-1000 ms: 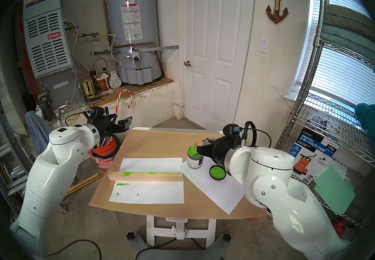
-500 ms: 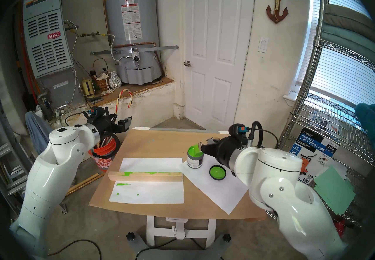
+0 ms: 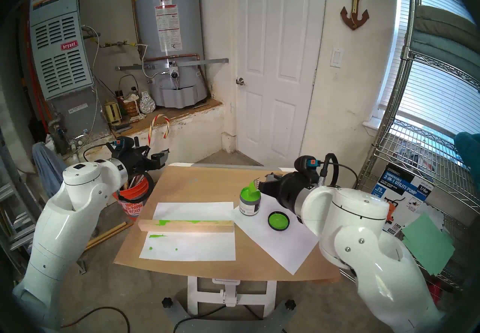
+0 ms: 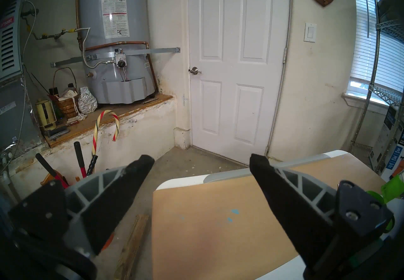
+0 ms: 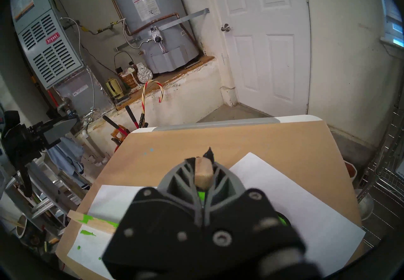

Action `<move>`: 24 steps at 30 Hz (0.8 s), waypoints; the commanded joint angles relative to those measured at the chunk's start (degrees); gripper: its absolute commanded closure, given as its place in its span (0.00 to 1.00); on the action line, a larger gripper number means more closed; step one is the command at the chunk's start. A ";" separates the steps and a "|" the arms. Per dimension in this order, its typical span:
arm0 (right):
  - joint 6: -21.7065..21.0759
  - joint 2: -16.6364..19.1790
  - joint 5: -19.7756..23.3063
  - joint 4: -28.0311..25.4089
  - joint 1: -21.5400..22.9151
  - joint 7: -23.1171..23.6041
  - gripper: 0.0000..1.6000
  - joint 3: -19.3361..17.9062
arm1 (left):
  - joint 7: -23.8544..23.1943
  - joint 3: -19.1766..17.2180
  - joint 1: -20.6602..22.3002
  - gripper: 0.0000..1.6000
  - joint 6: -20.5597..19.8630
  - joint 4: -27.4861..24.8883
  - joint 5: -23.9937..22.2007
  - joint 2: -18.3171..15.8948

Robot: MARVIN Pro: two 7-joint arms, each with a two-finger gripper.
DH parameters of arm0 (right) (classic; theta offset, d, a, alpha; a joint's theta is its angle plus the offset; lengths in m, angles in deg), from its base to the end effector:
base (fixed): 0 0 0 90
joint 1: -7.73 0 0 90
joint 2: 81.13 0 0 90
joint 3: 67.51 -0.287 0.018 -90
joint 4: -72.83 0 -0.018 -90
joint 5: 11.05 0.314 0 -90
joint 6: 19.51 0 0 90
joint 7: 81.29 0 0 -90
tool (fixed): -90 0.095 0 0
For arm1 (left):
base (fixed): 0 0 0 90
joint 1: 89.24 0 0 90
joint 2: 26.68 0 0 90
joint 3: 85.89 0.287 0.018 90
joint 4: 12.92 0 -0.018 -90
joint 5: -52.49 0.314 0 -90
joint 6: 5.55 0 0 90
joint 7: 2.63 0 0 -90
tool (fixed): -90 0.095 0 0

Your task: Pick up brush, dip the brush into paint, and paint the wood

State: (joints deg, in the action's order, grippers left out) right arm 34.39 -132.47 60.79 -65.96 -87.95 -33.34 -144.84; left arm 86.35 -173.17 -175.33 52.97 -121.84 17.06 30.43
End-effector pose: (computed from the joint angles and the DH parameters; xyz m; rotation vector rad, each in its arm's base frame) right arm 0.3063 0.0291 -0.1416 -2.3714 -0.0134 -1.4882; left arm 0.4215 0.0742 -0.1777 2.3278 -0.2776 1.8387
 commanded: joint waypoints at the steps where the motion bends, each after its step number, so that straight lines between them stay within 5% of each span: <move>1: 1.21 -1.61 0.72 -1.21 0.17 -0.04 1.00 -0.08 | 0.03 -0.49 0.55 0.00 0.13 -0.93 -0.08 -0.10; 24: 4.39 -6.94 3.02 -1.21 1.04 5.01 1.00 8.55 | 0.00 -0.45 0.58 0.00 0.17 -0.87 -0.05 -0.10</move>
State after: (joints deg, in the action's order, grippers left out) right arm 36.84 -136.84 63.79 -65.97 -87.06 -29.58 -138.32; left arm 86.35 -173.14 -175.33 52.97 -121.81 17.08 30.43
